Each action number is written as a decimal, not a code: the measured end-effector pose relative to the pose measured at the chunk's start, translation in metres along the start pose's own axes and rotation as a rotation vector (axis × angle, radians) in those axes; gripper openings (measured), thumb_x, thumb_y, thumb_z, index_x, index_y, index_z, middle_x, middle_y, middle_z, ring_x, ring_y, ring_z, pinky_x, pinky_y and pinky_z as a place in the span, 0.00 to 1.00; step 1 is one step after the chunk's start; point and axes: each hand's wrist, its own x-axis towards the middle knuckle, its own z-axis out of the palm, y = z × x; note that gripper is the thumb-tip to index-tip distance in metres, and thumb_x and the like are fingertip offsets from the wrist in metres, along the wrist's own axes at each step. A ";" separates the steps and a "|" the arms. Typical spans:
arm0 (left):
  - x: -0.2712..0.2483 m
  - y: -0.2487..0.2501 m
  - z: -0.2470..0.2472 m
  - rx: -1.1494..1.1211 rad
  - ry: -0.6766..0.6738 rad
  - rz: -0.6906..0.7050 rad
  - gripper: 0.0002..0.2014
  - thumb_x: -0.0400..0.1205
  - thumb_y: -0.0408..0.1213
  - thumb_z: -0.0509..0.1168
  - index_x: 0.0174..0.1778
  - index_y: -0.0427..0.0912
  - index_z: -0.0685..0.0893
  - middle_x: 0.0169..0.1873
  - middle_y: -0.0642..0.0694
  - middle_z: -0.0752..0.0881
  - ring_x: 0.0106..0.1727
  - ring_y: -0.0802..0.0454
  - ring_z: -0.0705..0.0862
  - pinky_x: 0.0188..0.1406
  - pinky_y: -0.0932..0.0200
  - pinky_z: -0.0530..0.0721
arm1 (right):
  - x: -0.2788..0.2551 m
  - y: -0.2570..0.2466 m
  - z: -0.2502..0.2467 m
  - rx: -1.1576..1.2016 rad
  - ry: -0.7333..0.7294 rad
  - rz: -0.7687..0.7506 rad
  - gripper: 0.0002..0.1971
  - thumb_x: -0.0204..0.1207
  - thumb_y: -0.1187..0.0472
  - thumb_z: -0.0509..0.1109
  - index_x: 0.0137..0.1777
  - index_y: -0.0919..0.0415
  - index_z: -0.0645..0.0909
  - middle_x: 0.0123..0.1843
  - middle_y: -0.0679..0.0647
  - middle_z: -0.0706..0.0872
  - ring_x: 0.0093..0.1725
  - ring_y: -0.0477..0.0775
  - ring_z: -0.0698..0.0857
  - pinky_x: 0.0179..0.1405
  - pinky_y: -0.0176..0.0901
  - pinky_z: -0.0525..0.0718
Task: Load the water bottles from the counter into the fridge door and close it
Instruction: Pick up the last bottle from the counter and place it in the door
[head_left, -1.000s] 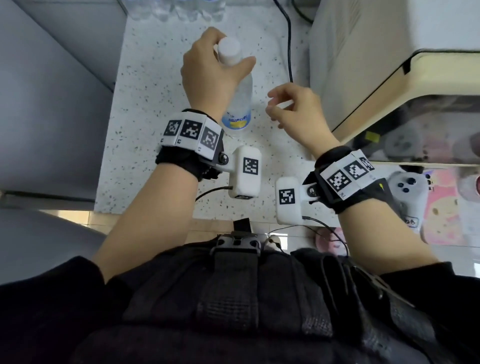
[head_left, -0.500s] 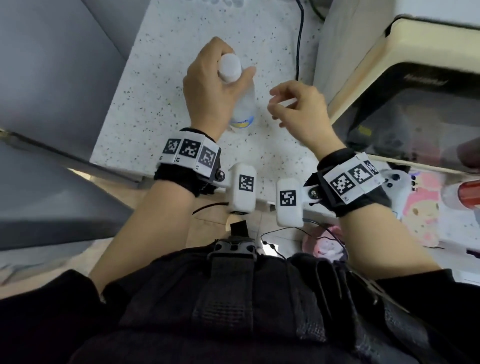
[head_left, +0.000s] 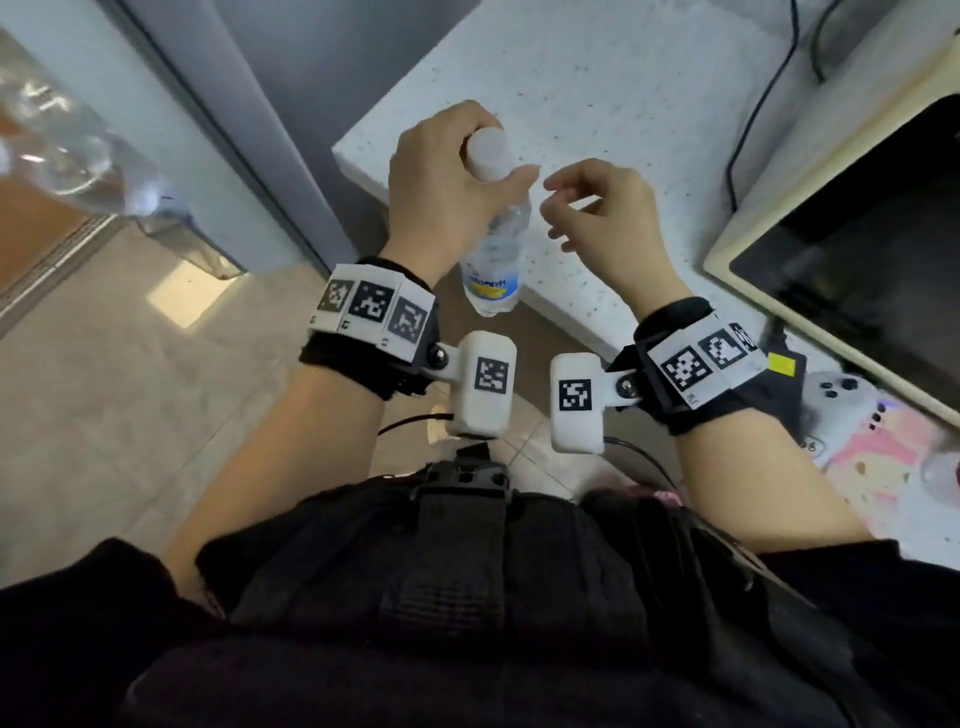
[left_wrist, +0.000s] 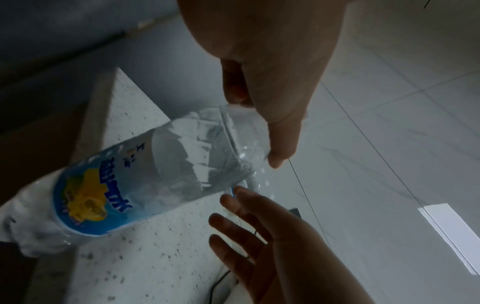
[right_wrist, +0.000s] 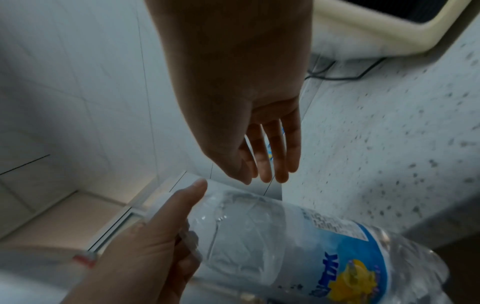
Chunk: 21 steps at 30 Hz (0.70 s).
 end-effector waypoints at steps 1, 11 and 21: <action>-0.005 -0.001 -0.007 -0.007 0.002 -0.007 0.16 0.68 0.46 0.77 0.39 0.39 0.82 0.35 0.51 0.83 0.36 0.53 0.79 0.36 0.61 0.78 | -0.001 -0.005 0.006 -0.001 -0.024 -0.018 0.07 0.73 0.65 0.68 0.50 0.60 0.83 0.36 0.45 0.83 0.38 0.59 0.89 0.46 0.55 0.89; -0.063 -0.063 -0.132 -0.012 0.054 -0.108 0.20 0.65 0.52 0.76 0.36 0.38 0.82 0.29 0.52 0.80 0.32 0.60 0.74 0.32 0.64 0.72 | -0.016 -0.080 0.126 -0.089 -0.370 -0.178 0.03 0.74 0.66 0.68 0.42 0.62 0.83 0.34 0.62 0.84 0.33 0.50 0.86 0.38 0.45 0.88; -0.104 -0.159 -0.285 0.093 0.218 -0.221 0.19 0.64 0.54 0.77 0.36 0.43 0.82 0.32 0.51 0.83 0.34 0.54 0.77 0.34 0.53 0.74 | -0.040 -0.171 0.296 -0.114 -0.596 -0.198 0.07 0.73 0.73 0.63 0.46 0.69 0.82 0.34 0.59 0.84 0.29 0.54 0.85 0.31 0.46 0.85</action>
